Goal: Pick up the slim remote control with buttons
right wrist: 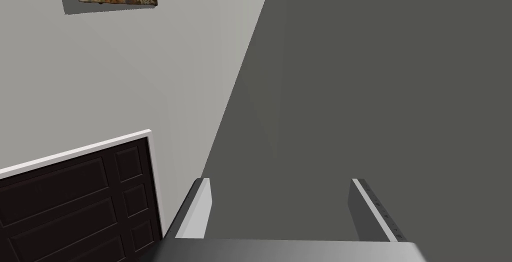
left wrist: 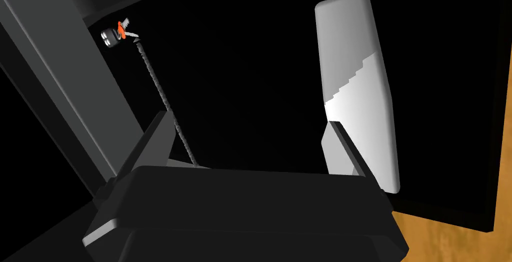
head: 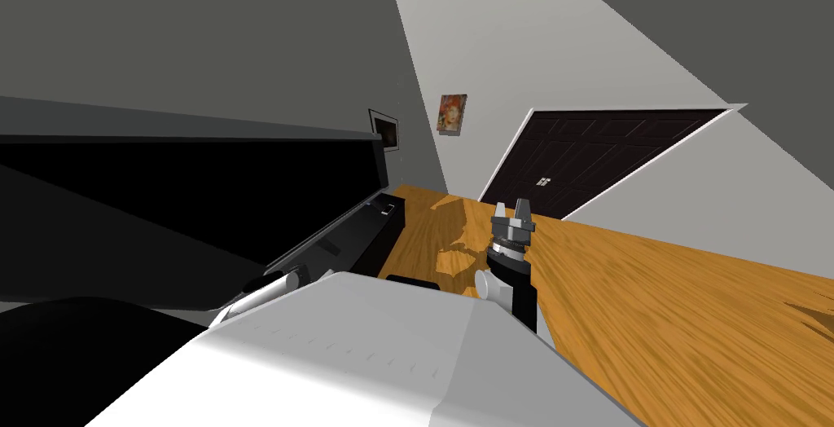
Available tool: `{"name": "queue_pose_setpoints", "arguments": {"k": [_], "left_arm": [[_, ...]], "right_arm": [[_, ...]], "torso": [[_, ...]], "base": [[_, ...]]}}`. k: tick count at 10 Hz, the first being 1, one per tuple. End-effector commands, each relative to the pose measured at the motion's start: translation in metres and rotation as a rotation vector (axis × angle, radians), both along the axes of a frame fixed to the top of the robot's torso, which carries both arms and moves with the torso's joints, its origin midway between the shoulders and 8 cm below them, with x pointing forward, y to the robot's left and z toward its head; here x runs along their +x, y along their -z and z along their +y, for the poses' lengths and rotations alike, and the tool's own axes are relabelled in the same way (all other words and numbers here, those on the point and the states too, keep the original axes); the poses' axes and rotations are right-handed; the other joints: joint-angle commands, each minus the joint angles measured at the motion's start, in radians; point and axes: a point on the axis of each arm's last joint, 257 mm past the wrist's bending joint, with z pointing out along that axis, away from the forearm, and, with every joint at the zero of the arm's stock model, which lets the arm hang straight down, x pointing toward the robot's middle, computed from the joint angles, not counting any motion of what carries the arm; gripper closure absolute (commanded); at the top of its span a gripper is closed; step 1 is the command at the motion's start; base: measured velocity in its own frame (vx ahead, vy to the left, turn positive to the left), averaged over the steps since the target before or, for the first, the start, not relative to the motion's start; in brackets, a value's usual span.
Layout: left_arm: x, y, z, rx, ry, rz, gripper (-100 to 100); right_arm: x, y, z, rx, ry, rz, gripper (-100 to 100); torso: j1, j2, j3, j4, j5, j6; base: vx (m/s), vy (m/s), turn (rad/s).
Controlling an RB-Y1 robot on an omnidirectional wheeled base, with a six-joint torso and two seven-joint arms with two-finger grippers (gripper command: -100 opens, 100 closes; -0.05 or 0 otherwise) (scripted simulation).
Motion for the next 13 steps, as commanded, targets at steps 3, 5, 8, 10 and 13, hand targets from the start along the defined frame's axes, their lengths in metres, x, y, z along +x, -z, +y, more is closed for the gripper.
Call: {"name": "queue_pose_setpoints", "arguments": {"k": [3, 5, 8, 10, 13], "left_arm": [[-0.033, 0.035, -0.020, -0.145, -0.105, 0.057, -100], [-0.054, 0.056, -0.036, -0.248, -0.191, 0.088, -100], [-0.082, 0.078, -0.058, -0.363, -0.280, 0.142, -100], [-0.093, 0.086, -0.069, -0.413, -0.318, 0.167, -100], [-0.115, 0.098, -0.089, -0.512, -0.407, 0.213, -100]], "right_arm": [[0.000, 0.000, 0.000, 0.000, 0.000, 0.000, 0], [0.000, 0.000, 0.000, 0.000, 0.000, 0.000, 0], [0.000, 0.000, 0.000, 0.000, 0.000, 0.000, 0], [0.000, 0.000, 0.000, 0.000, 0.000, 0.000, 0], [0.000, 0.000, 0.000, 0.000, 0.000, 0.000, 0]], "torso": [[0.001, -0.001, 0.000, 0.000, 0.000, 0.000], [0.001, 0.001, 0.000, 0.000, 0.000, 0.000], [0.001, 0.001, 0.000, 0.000, 0.000, 0.000], [0.003, -0.001, 0.000, 0.000, 0.001, 0.000], [0.003, 0.001, 0.001, 0.000, 0.000, 0.000]], "base": [[0.057, 0.036, -0.004], [0.045, 0.051, -0.005], [0.047, 0.047, -0.007], [0.056, 0.067, -0.008], [0.042, 0.066, -0.007]]}}
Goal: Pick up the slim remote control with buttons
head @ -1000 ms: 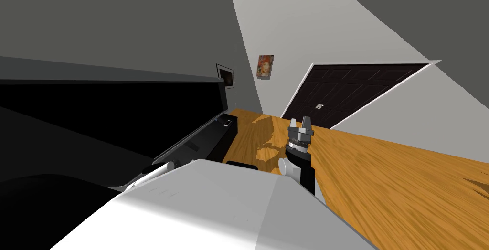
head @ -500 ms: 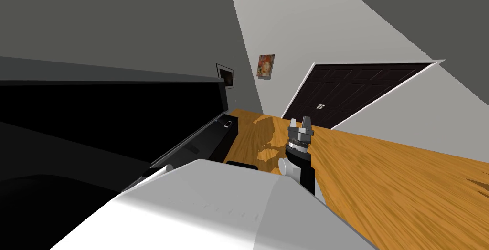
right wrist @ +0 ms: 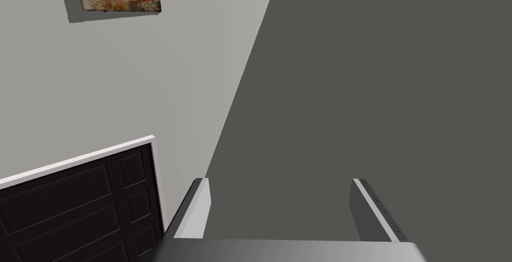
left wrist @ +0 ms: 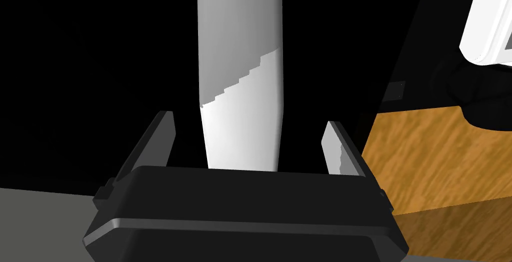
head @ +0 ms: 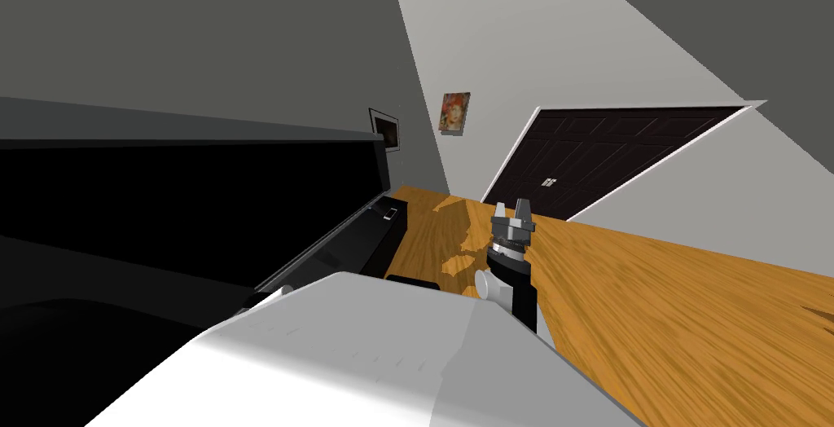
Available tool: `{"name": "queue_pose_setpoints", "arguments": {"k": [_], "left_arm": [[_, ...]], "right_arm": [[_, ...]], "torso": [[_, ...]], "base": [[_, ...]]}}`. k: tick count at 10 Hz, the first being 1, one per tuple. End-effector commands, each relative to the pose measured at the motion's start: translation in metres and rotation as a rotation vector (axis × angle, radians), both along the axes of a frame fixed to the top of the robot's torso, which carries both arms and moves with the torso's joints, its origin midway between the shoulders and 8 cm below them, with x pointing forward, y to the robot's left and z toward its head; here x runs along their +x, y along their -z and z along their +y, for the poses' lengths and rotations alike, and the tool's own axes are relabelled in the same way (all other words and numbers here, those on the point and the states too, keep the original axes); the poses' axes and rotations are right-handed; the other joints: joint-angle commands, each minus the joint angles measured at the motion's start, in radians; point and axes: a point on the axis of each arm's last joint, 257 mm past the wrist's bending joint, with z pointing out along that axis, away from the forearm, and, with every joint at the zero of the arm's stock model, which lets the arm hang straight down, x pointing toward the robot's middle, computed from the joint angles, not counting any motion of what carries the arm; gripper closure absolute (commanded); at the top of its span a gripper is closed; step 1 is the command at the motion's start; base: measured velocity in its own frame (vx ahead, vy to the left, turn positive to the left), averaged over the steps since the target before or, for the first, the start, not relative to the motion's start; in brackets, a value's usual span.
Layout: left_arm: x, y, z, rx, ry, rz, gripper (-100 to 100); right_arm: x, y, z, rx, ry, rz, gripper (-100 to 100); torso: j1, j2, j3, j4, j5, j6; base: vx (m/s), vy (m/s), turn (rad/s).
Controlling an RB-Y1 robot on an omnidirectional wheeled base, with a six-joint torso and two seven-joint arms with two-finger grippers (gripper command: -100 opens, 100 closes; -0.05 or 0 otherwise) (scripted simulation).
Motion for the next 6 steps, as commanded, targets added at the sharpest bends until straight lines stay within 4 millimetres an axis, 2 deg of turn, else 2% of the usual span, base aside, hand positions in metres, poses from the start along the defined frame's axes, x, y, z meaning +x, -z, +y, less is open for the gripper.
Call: {"name": "queue_pose_setpoints", "arguments": {"k": [1, 4, 5, 6], "left_arm": [[-0.006, 0.002, -0.001, -0.021, -0.018, 0.010, -100], [-0.022, 0.012, -0.022, -0.094, -0.073, 0.047, -100], [-0.019, 0.009, -0.015, -0.075, -0.061, 0.038, -100], [-0.020, 0.009, -0.016, -0.080, -0.064, 0.040, 0]], "right_arm": [[0.000, 0.000, 0.000, 0.000, 0.000, 0.000, 0], [0.000, 0.000, 0.000, 0.000, 0.000, 0.000, 0], [0.000, 0.000, 0.000, 0.000, 0.000, 0.000, 0], [0.000, 0.000, 0.000, 0.000, 0.000, 0.000, 0]], "torso": [[0.000, 0.000, 0.000, 0.000, 0.000, 0.000], [-0.002, 0.001, 0.001, 0.000, 0.000, 0.000], [0.000, 0.000, 0.000, 0.000, 0.000, 0.000], [-0.002, 0.001, 0.001, 0.000, 0.000, 0.000]], "base": [[0.042, 0.055, -0.007], [0.034, 0.059, -0.005], [0.023, 0.044, -0.008], [0.004, 0.008, -0.001]]}}
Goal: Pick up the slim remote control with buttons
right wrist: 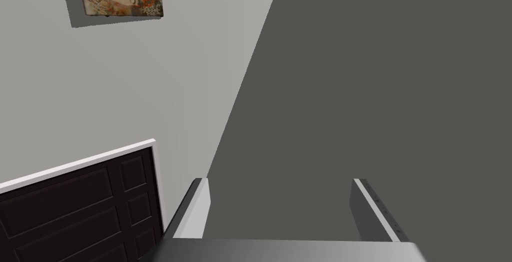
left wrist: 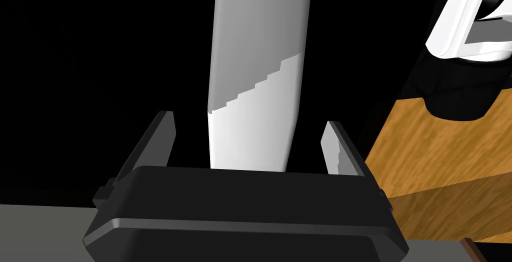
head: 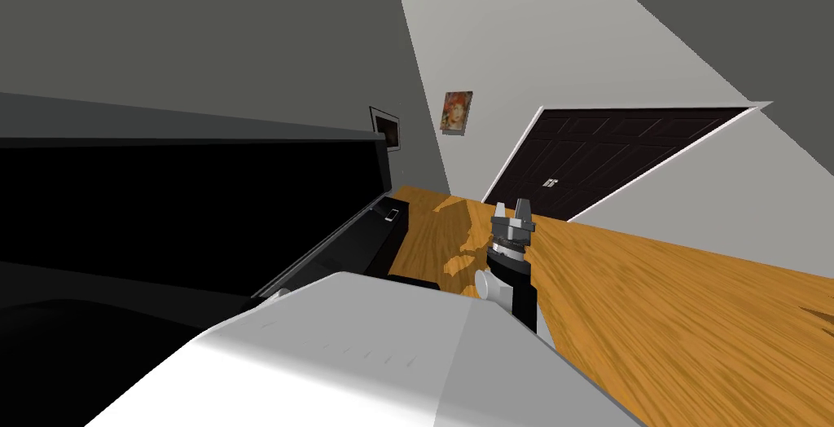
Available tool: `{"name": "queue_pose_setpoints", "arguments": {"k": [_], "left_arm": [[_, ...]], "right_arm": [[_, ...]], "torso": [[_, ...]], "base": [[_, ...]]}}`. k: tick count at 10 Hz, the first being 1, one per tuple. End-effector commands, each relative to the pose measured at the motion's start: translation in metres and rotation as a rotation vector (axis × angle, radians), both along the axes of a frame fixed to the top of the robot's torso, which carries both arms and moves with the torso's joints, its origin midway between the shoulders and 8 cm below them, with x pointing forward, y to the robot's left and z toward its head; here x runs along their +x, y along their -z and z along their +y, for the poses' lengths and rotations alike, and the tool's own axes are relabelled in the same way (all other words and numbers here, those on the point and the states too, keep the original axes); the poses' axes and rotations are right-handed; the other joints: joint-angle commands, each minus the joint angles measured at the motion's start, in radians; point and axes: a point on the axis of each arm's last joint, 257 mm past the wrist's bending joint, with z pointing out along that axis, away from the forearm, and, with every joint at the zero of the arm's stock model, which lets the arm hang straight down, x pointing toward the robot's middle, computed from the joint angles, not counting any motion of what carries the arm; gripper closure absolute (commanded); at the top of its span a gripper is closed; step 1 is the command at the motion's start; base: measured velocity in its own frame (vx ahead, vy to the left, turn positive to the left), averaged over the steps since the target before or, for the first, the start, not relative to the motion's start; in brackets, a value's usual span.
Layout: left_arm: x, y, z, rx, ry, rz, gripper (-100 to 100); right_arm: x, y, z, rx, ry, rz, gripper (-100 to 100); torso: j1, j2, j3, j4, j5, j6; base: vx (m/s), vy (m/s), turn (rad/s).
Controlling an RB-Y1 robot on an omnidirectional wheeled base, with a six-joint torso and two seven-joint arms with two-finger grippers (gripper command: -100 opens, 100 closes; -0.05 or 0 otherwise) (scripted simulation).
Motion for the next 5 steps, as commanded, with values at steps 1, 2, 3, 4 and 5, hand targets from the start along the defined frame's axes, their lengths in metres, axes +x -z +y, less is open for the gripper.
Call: {"name": "queue_pose_setpoints", "arguments": {"k": [1, 2, 3, 4, 5], "left_arm": [[0.002, 0.007, -0.006, 0.000, 0.005, 0.000, -100], [0.002, 0.010, -0.008, 0.001, 0.007, 0.000, -100], [0.003, 0.015, -0.013, 0.001, 0.011, -0.001, -100], [0.004, 0.019, -0.017, 0.002, 0.015, -0.001, -100], [0.005, 0.024, -0.022, 0.002, 0.020, -0.001, -100]], "right_arm": [[0.000, 0.000, 0.000, 0.000, 0.000, 0.000, 0], [0.000, 0.000, 0.000, 0.000, 0.000, 0.000, 0], [0.000, 0.000, 0.000, 0.000, 0.000, 0.000, 0], [0.000, 0.000, 0.000, 0.000, 0.000, 0.000, 0], [0.000, 0.000, 0.000, 0.000, 0.000, 0.000, 0]], "torso": [[0.000, 0.000, 0.000, 0.000, 0.000, 0.000], [0.001, 0.000, 0.000, 0.000, 0.000, 0.000], [0.001, 0.000, 0.000, 0.000, 0.000, 0.000], [0.001, 0.000, 0.000, 0.000, 0.000, 0.000], [0.001, 0.001, 0.000, 0.000, 0.000, 0.000]], "base": [[0.010, 0.026, 0.039], [0.008, 0.034, 0.040], [0.006, 0.037, 0.031], [0.002, 0.041, 0.042], [0.006, 0.041, 0.035]]}}
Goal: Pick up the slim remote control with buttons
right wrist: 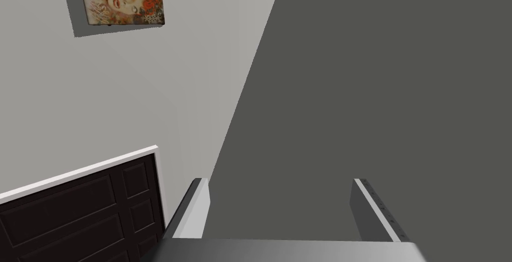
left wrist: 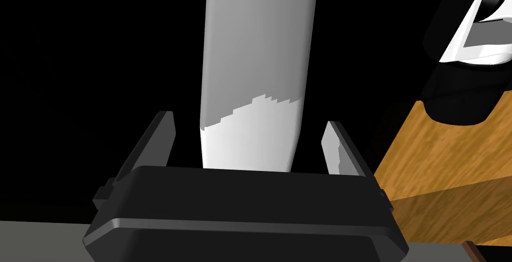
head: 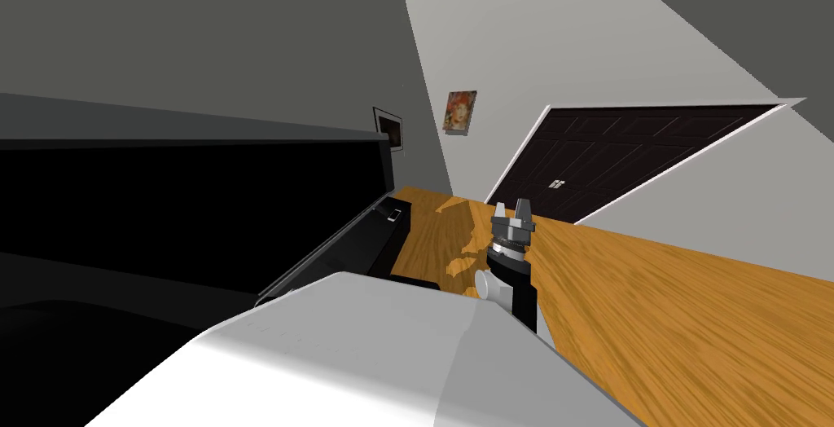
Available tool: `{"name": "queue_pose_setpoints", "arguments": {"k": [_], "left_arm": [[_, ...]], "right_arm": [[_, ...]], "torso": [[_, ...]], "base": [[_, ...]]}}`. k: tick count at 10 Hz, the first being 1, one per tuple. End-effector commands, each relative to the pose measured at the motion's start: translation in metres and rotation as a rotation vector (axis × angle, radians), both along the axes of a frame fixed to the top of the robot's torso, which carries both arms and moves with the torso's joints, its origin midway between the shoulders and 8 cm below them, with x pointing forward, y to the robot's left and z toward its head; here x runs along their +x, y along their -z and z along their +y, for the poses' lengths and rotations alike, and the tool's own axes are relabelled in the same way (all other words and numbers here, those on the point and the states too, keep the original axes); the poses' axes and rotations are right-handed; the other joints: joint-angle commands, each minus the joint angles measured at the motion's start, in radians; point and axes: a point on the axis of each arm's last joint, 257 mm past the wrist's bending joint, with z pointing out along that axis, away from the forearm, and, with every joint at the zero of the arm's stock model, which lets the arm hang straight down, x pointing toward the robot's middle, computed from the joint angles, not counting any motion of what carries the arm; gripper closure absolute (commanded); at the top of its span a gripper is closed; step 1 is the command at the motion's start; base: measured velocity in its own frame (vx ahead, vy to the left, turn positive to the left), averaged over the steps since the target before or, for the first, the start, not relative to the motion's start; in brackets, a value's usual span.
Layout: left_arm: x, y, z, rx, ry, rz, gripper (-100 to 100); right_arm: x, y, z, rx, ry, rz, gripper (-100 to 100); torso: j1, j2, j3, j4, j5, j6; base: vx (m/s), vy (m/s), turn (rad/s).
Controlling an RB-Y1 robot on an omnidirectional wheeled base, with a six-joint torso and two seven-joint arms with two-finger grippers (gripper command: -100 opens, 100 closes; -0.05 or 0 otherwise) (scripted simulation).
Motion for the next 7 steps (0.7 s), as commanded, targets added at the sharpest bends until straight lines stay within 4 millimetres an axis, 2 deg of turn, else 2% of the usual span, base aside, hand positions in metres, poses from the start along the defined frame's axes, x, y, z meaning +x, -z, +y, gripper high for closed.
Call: {"name": "queue_pose_setpoints", "arguments": {"k": [1, 2, 6, 7], "left_arm": [[0.0000, 0.0000, 0.0000, 0.000, 0.000, 0.000, -100], [0.0004, 0.0006, 0.0000, 0.002, 0.000, -0.001, 100], [-0.0002, 0.0011, -0.0019, -0.002, 0.000, 0.000, 100], [-0.0002, 0.0011, -0.0019, -0.002, 0.000, 0.000, 0]], "right_arm": [[0.0000, 0.0000, 0.0000, 0.000, 0.000, 0.000, 0], [0.0000, 0.0000, 0.0000, 0.000, 0.000, 0.000, 0], [0.0000, 0.0000, 0.0000, 0.000, 0.000, 0.000, 0], [0.0000, 0.0000, 0.0000, 0.000, 0.000, 0.000, 0]], "torso": [[0.000, 0.000, 0.000, 0.000, 0.000, 0.000], [-0.001, 0.000, 0.000, 0.000, 0.000, 0.000], [0.000, 0.000, 0.000, 0.000, 0.000, 0.000], [0.000, 0.000, 0.000, 0.000, 0.000, 0.000]], "base": [[0.004, 0.017, 0.002], [0.000, 0.000, 0.000], [0.000, 0.000, 0.000], [0.000, 0.000, 0.000]]}}
